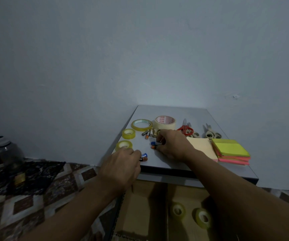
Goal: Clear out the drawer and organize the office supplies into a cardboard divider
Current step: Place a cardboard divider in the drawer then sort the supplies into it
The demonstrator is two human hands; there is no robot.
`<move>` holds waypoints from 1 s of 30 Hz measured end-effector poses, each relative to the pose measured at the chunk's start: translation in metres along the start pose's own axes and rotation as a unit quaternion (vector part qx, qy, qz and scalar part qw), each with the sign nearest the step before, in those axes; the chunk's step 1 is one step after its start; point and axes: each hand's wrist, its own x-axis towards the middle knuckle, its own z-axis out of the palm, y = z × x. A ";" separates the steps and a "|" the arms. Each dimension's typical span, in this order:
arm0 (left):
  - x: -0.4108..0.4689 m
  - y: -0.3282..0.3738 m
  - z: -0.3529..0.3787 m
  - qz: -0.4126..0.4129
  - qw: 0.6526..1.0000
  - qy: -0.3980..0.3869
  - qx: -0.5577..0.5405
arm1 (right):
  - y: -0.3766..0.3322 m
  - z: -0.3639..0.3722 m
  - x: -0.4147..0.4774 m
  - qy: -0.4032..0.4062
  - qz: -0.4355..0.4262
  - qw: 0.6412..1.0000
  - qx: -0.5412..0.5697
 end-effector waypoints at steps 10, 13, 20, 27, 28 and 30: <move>0.001 0.004 -0.002 -0.111 0.988 0.026 -0.100 | -0.002 -0.002 -0.002 -0.008 -0.050 0.998 -0.046; -0.002 0.005 -0.003 -0.144 0.982 0.028 -0.115 | -0.004 0.002 -0.002 -0.005 -0.068 0.995 -0.069; -0.016 0.008 -0.008 -0.232 0.949 0.057 -0.203 | -0.014 -0.010 -0.010 0.059 -0.076 0.993 0.070; -0.051 0.025 -0.015 -0.314 0.896 0.075 -0.305 | -0.020 -0.025 -0.043 0.158 -0.020 0.974 0.163; -0.061 0.029 -0.014 -0.320 0.888 0.066 -0.323 | -0.022 -0.026 -0.050 0.167 -0.012 0.971 0.172; -0.081 0.037 -0.011 -0.343 0.874 0.042 -0.341 | -0.024 -0.027 -0.066 0.174 -0.002 0.966 0.193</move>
